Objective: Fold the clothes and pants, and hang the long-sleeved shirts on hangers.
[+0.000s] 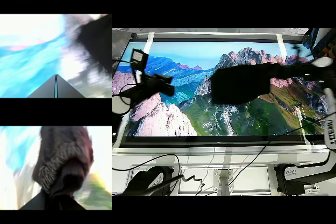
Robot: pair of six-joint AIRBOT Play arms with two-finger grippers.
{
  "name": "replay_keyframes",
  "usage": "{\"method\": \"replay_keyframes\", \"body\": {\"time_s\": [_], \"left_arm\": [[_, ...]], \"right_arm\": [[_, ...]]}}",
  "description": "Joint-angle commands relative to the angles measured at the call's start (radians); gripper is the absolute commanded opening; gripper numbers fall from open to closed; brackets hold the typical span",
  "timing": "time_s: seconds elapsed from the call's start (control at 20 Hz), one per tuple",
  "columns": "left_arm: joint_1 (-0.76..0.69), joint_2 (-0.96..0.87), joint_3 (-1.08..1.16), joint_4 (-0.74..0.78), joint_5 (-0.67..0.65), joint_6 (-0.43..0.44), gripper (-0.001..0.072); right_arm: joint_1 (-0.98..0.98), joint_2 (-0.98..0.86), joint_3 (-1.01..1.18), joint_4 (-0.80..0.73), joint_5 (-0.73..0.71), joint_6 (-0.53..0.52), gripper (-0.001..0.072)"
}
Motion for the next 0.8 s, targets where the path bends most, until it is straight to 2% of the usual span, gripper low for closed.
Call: {"method": "replay_keyframes", "body": {"time_s": [0.0, 0.05, 0.1, 0.2, 0.3, 0.45, 0.75], "left_arm": [[0.077, 0.042, 0.003, 0.432, -0.021, -0.414, 0.0012], [0.095, 0.034, 0.003, 0.472, -0.064, -0.525, 0.0011], [0.11, 0.019, 0.003, 0.491, -0.124, -0.594, 0.0011], [0.126, -0.03, 0.003, 0.496, -0.239, -0.644, 0.0013], [0.124, -0.085, 0.003, 0.483, -0.294, -0.644, 0.0014], [0.124, -0.148, 0.003, 0.385, -0.294, -0.644, 0.0014], [0.122, -0.187, 0.003, 0.208, -0.293, -0.644, 0.0014]], "right_arm": [[-0.273, 0.034, 0.016, -0.045, 0.056, 0.095, 0.0038], [-0.342, 0.04, 0.016, -0.065, 0.08, 0.112, 0.0038], [-0.414, 0.045, 0.015, -0.095, 0.107, 0.114, 0.0038], [-0.545, 0.048, 0.014, -0.153, 0.159, 0.132, 0.0038], [-0.666, 0.048, 0.007, -0.234, 0.214, 0.188, 0.0038], [-0.822, 0.06, 0.002, -0.385, 0.266, 0.325, 0.0038], [-0.998, 0.244, -0.068, -0.752, 0.161, 0.625, 0.0038]]}}
